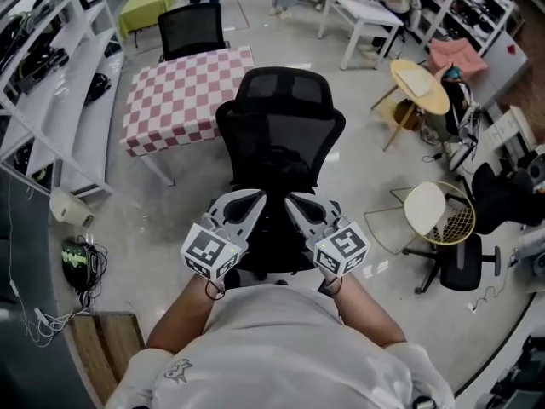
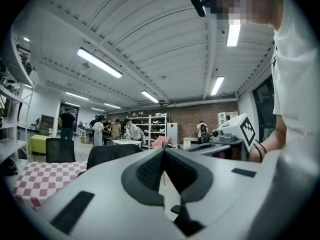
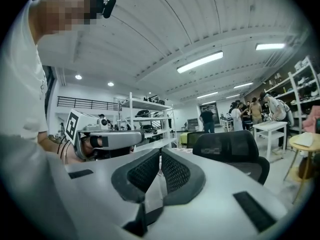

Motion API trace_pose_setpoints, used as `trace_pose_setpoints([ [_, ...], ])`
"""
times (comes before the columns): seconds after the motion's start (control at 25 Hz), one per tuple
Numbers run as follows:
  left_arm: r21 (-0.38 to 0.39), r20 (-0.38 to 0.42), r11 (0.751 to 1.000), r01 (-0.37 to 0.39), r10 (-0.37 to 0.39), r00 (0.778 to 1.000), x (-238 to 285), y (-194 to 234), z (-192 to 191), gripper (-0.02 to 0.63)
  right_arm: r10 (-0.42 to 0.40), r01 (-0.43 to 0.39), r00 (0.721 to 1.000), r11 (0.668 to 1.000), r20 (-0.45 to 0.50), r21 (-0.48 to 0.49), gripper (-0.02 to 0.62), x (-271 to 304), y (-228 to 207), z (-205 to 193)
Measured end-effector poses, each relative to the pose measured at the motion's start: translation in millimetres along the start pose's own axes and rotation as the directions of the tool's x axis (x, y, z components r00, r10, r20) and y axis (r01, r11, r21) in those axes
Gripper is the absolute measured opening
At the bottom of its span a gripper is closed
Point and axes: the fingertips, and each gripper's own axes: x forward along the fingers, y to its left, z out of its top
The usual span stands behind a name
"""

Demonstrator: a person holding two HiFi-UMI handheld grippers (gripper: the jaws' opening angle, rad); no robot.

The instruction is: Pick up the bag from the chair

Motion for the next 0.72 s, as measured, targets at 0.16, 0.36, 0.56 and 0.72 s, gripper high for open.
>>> trace_pose_setpoints([
  [0.16,0.010,-0.001,0.998,0.064,-0.064,0.998,-4,24,1,0.012,-0.069,0.069,0.998,0.998,0.010,0.011,0.035,19,-1,2],
  [0.36,0.019,-0.007,0.990,0.138,-0.138,0.990,-19,52,1,0.012,-0.143,0.143,0.989,0.989,0.022,0.024,0.035,46,11,4],
  [0.56,0.030,-0.020,0.976,0.215,-0.214,0.977,-37,65,0,0.012,-0.198,0.197,0.980,0.980,0.018,0.034,0.035,64,28,4],
  [0.72,0.020,-0.023,0.968,0.249,-0.248,0.968,-48,75,-6,0.012,-0.240,0.240,0.971,0.970,0.017,0.042,0.035,70,35,3],
])
